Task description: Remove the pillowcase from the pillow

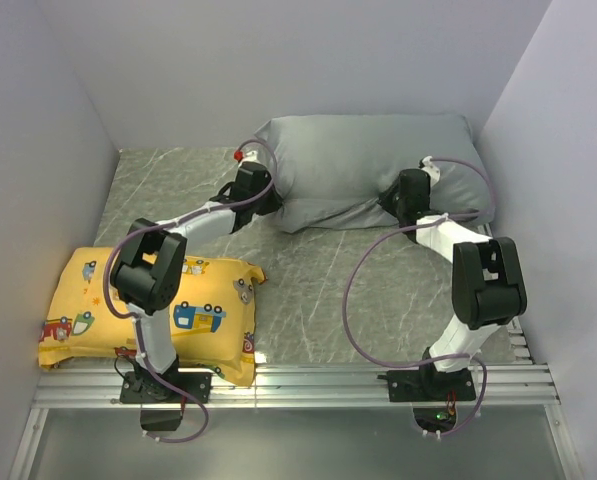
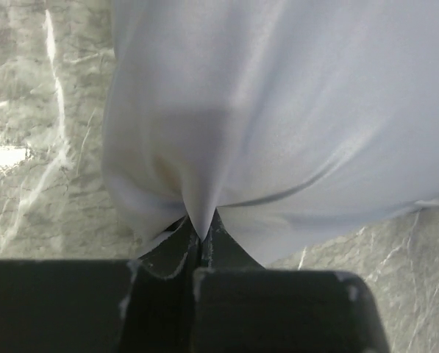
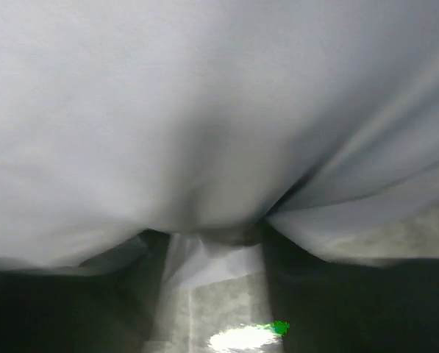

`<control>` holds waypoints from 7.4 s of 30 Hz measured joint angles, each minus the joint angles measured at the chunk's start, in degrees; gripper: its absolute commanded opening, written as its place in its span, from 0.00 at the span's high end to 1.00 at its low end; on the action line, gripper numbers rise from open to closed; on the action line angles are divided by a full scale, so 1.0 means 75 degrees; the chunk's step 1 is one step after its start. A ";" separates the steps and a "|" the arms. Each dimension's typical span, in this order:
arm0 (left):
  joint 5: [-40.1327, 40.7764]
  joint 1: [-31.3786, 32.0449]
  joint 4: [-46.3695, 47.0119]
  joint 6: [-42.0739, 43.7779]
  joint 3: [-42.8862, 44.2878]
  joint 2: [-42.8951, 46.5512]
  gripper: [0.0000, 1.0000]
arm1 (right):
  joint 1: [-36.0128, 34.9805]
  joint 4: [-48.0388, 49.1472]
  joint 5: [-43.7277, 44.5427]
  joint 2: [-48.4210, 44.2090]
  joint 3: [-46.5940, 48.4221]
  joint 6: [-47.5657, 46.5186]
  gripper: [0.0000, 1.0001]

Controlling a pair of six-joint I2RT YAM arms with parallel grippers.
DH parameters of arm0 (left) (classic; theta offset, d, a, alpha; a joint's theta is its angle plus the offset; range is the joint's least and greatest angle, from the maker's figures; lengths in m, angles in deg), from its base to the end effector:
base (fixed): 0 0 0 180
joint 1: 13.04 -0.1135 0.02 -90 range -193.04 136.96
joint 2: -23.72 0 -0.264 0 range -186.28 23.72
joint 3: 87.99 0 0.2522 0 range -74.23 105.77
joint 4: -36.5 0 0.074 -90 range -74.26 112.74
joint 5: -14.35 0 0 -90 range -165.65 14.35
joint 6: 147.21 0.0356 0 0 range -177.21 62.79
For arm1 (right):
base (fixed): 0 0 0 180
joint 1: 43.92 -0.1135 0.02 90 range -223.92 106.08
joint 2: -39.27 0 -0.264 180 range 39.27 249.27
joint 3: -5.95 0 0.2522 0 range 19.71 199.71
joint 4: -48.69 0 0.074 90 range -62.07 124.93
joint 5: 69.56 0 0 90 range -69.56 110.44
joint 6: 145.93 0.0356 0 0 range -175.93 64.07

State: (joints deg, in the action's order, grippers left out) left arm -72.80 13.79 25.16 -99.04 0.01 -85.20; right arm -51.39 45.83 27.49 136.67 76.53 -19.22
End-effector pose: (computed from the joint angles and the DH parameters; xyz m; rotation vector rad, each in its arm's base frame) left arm 0.3879 -0.1942 0.2147 -0.3176 2.1807 -0.6399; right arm 0.3715 0.0443 0.2074 0.6031 2.0141 0.3392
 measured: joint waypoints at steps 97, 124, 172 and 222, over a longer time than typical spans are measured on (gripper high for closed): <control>0.2375 0.2122 -0.2602 0.1670 0.1786 0.1189 0.98 | 0.0551 -0.2812 -0.2107 -0.8244 -0.4194 0.0801 0.17; 0.1894 0.2334 -0.2600 0.2090 0.1687 0.1533 0.99 | 0.0495 -0.2480 -0.2142 -0.8626 -0.3978 0.0729 0.15; 0.1437 0.5138 -0.1836 0.2821 0.1361 0.1757 0.12 | 0.0472 -0.1151 -0.2961 -0.7586 -0.3351 0.1154 0.98; 0.2771 0.2780 -0.1565 0.1641 0.1985 0.0393 1.00 | -0.0551 -0.3171 -0.1198 -0.6575 -0.3110 -0.0277 0.89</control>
State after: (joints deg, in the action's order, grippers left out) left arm -52.01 34.65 13.42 -86.73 14.89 -82.25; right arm -55.52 22.05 18.51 87.37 53.21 -21.30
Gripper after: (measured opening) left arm 0.014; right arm 0.149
